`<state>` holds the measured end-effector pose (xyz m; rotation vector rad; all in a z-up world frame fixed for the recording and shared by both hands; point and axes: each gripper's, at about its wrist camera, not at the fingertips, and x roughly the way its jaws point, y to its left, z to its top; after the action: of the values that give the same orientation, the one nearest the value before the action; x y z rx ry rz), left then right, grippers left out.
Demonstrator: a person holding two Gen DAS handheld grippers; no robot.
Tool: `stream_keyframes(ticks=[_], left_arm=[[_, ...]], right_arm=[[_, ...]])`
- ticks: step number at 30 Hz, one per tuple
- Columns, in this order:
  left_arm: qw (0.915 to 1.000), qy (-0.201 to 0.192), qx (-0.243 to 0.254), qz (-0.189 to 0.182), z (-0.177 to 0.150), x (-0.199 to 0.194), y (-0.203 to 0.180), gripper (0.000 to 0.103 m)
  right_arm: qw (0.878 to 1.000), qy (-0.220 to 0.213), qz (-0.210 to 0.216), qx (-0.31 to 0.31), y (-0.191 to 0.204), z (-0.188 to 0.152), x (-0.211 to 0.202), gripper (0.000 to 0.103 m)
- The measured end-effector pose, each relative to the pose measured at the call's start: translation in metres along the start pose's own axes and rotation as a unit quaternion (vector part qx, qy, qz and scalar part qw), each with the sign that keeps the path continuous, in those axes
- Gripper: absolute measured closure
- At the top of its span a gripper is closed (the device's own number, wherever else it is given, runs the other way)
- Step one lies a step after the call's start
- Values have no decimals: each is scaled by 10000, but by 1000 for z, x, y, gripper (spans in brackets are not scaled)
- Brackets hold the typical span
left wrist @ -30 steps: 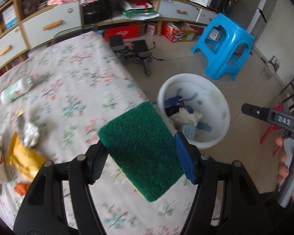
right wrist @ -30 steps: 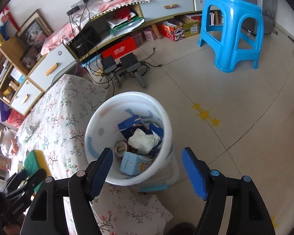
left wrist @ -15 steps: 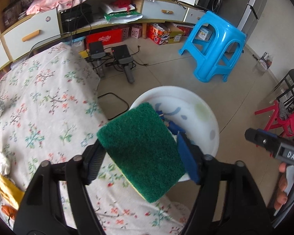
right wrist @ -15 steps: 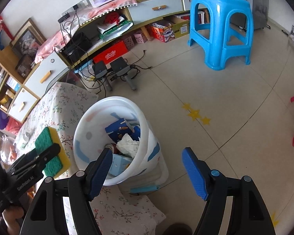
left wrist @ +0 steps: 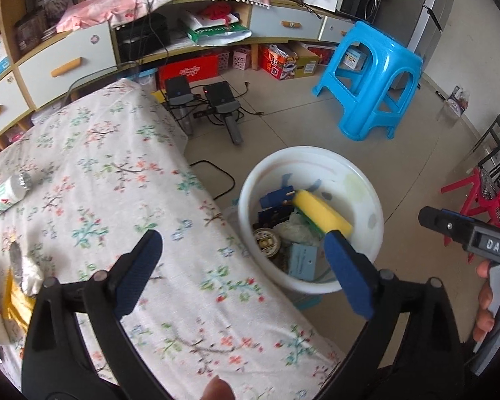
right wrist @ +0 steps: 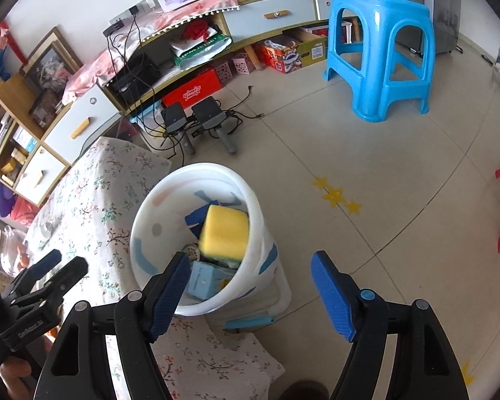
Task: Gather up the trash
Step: 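Release the green sponge into the bin with the left gripper, then grasp the yellow foil-lined wrapper with the right gripper while the left gripper grasps the white bottle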
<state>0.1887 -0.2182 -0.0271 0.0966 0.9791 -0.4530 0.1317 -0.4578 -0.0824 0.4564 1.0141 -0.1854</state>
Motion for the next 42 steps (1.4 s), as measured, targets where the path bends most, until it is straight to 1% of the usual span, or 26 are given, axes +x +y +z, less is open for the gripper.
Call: stream_keyframes(ticks=[5,11,14,17,22,27,35,42], left_arm=[[9998,-109,-132,39,-10,-20,22,5],[9991,-200,-344,133,-27,-45,58,4],[9981,-294,-465,274,-35,-61,79,2],[9964,-384,-560,513,-44,-76,101,2],[9907,-439,-866,949,-62,-97,146,1],[9833,-326,-1223,1307,-86,-113,193,1],[9724,-249,-1707,1571,-119,-132,249,1],[9654,-179,-1960,1711,-144,-145,283,1]], right_arm=[[9999,11,10,-158,17,-1,2,26],[9992,34,53,-401,48,-7,3,26],[9985,49,49,-543,65,-9,7,25],[9974,89,67,-707,85,-12,11,25],[9940,178,145,-1073,129,-23,19,24],[9883,295,321,-1463,179,-34,28,24],[9757,445,635,-2048,267,-65,39,23],[9637,639,740,-2485,322,-91,58,23]])
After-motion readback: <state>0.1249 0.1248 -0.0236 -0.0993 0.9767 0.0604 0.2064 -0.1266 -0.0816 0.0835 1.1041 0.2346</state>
